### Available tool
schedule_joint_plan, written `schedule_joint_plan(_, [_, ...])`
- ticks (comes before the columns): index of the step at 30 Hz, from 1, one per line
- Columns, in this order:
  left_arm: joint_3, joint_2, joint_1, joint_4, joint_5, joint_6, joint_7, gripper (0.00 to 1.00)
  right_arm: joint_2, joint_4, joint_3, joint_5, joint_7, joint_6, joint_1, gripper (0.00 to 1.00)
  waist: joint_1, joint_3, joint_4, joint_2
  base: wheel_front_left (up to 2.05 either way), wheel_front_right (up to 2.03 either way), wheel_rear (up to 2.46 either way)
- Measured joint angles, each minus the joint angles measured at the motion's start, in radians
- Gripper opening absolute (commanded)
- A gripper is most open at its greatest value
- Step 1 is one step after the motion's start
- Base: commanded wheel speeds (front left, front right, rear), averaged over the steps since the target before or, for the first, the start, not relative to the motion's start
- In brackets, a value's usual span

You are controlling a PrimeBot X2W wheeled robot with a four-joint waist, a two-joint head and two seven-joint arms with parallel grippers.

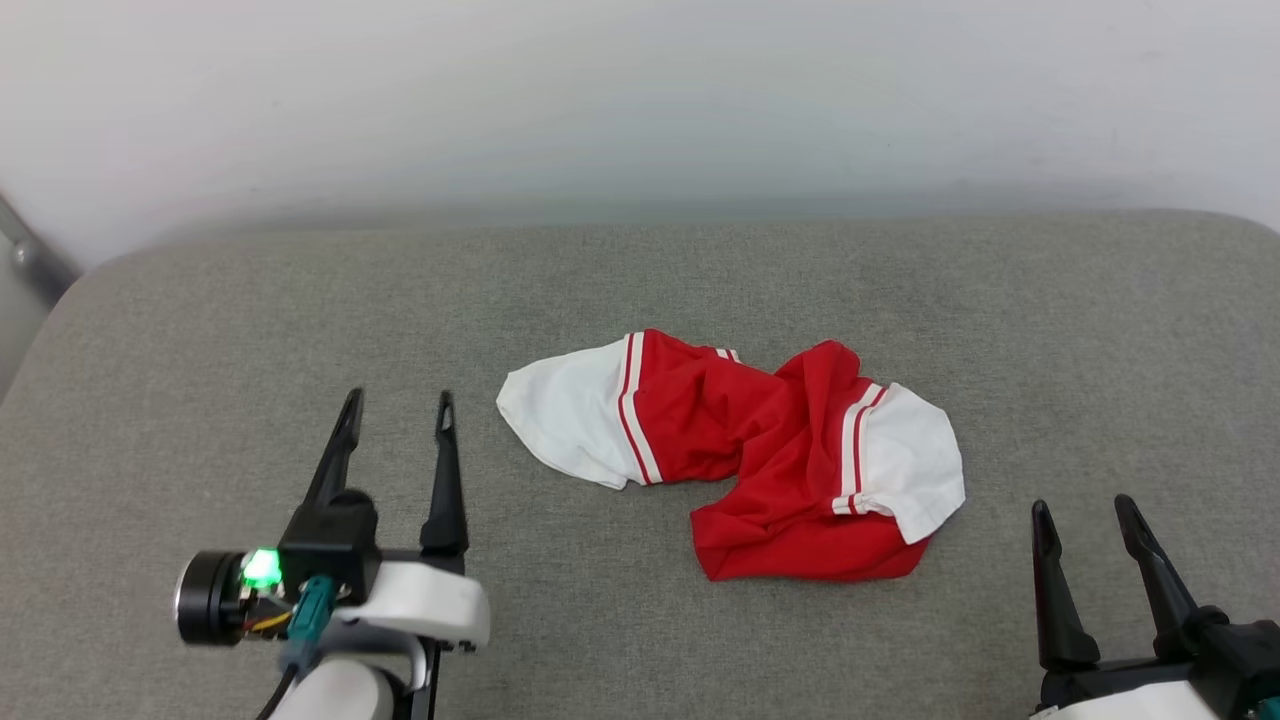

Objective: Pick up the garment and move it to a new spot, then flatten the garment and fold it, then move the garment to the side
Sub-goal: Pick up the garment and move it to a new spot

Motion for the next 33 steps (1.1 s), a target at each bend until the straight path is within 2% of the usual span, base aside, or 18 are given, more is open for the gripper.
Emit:
schedule_joint_plan(11, [0.213,-0.119,0.201,-0.013,0.132,-0.150,0.000,1.00,0.000,0.007,0.000,0.012,0.000,0.000,0.020,1.00,0.0000,-0.018,0.010,0.0000,0.00,0.00,0.00])
schedule_joint_plan(18, [0.305,-0.192,0.271,-0.011,0.208,-0.234,0.000,1.00,0.000,0.012,0.003,0.018,0.000,0.000,0.035,1.00,0.0000,-0.033,0.018,0.0000,0.00,0.00,0.00])
schedule_joint_plan(19, [0.339,-0.219,0.288,-0.007,0.233,-0.267,0.000,1.00,0.000,0.017,0.005,0.024,0.000,0.000,0.044,1.00,0.0000,-0.038,0.021,0.0000,0.00,0.00,0.00])
schedule_joint_plan(22, [0.367,-0.245,0.305,-0.001,0.254,-0.299,0.000,1.00,0.000,0.020,0.008,0.031,0.000,0.000,0.046,1.00,0.0000,-0.043,0.022,0.0000,0.00,0.00,0.00])
schedule_joint_plan(23, [0.390,-0.267,0.318,0.004,0.273,-0.326,0.000,1.00,0.000,0.023,0.008,0.035,0.000,0.000,0.054,1.00,0.0000,-0.048,0.022,0.0000,0.00,0.00,0.00])
schedule_joint_plan(33, [0.448,-0.315,0.339,0.022,0.318,-0.388,0.000,1.00,0.000,0.026,0.010,0.047,0.000,0.000,0.065,1.00,0.0000,-0.056,0.020,0.0000,0.00,0.00,0.00])
